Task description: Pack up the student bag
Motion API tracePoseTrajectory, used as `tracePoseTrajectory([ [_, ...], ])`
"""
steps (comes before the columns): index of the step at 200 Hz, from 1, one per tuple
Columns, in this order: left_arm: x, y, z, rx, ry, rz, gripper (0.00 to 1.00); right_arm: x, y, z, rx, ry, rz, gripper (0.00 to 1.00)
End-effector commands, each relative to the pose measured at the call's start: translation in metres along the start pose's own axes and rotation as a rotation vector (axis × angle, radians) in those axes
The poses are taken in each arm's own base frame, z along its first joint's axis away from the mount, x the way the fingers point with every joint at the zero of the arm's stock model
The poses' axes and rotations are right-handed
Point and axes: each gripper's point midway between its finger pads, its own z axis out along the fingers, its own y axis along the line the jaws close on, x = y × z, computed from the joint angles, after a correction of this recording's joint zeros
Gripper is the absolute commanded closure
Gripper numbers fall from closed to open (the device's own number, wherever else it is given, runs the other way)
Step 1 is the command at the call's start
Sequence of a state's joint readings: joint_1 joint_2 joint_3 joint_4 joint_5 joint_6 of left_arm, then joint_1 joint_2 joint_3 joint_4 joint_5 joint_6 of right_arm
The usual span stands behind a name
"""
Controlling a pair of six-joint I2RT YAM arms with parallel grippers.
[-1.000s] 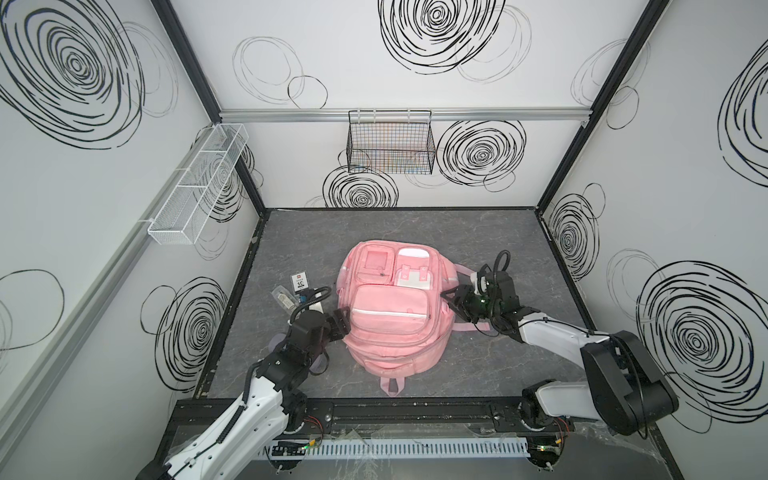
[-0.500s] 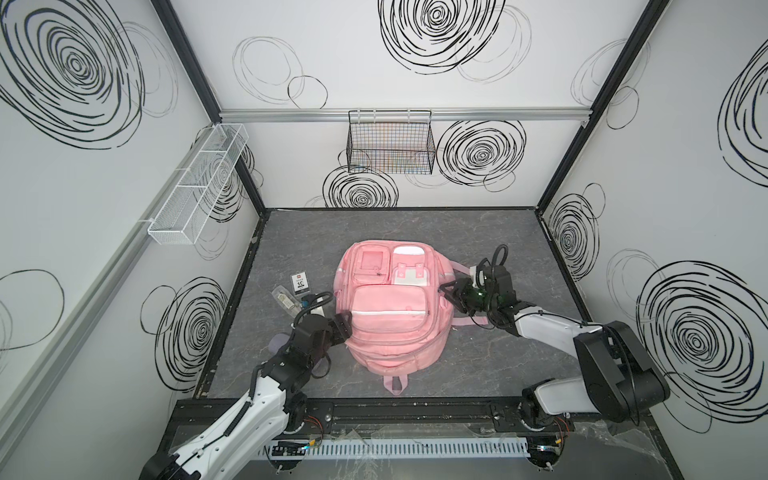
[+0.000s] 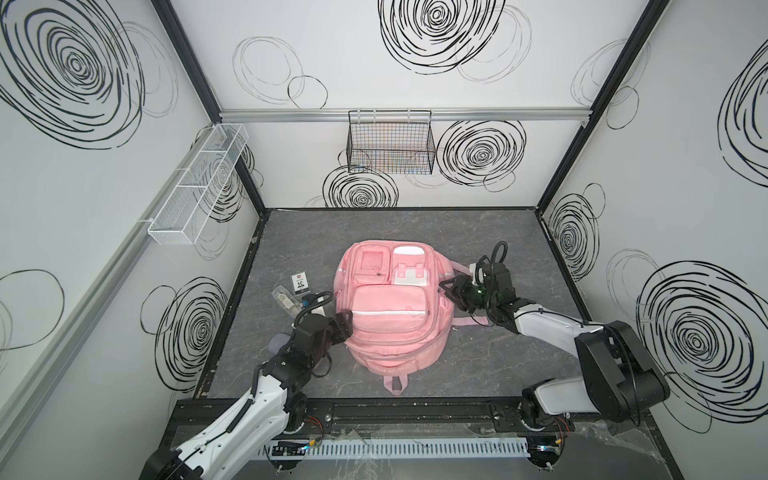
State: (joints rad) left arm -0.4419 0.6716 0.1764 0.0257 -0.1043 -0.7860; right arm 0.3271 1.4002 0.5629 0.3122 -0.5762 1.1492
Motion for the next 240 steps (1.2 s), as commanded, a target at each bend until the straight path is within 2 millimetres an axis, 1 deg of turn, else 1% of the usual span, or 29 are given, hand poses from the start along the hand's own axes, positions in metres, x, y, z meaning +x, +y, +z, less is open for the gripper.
tracePoseTrajectory([
  [1, -0.003, -0.001, 0.0, 0.016, -0.023, -0.008, 0.27, -0.006, 0.014, -0.003, -0.031, -0.033, -0.019, 0.54],
  [28, -0.004, -0.002, 0.001, 0.019, -0.025, -0.009, 0.28, 0.001, 0.016, -0.008, -0.034, -0.03, -0.022, 0.55],
  [60, -0.005, -0.003, 0.002, 0.02, -0.025, -0.001, 0.28, 0.002, 0.02, -0.011, -0.049, -0.041, -0.018, 0.56],
  [105, -0.005, -0.004, 0.001, 0.022, -0.023, 0.007, 0.28, -0.001, 0.014, 0.0, -0.048, -0.03, -0.003, 0.55],
  [126, -0.005, -0.004, 0.001, 0.021, -0.024, 0.01, 0.28, -0.003, 0.015, 0.006, -0.058, -0.028, 0.005, 0.55],
  [138, -0.004, -0.003, 0.001, 0.018, -0.022, 0.011, 0.28, -0.004, 0.019, 0.007, -0.074, -0.028, 0.008, 0.55],
  [150, -0.003, -0.003, 0.001, 0.022, -0.02, 0.012, 0.28, -0.007, 0.021, 0.008, -0.083, -0.037, 0.01, 0.56],
  [168, -0.002, -0.002, 0.002, 0.022, -0.018, 0.011, 0.28, -0.008, 0.025, 0.009, -0.105, -0.041, 0.019, 0.62],
  [186, -0.002, -0.002, 0.002, 0.022, -0.018, 0.011, 0.28, -0.002, 0.024, 0.008, -0.111, -0.016, 0.036, 0.61],
  [198, -0.003, -0.003, 0.002, 0.024, -0.023, 0.008, 0.28, 0.002, 0.02, 0.005, -0.093, -0.007, 0.04, 0.57],
  [219, -0.007, -0.006, 0.002, 0.034, -0.033, 0.005, 0.28, 0.005, 0.012, -0.008, -0.077, -0.038, 0.046, 0.56],
  [240, -0.007, -0.007, 0.003, 0.035, -0.033, 0.009, 0.28, 0.008, 0.009, -0.017, -0.069, -0.045, 0.047, 0.55],
])
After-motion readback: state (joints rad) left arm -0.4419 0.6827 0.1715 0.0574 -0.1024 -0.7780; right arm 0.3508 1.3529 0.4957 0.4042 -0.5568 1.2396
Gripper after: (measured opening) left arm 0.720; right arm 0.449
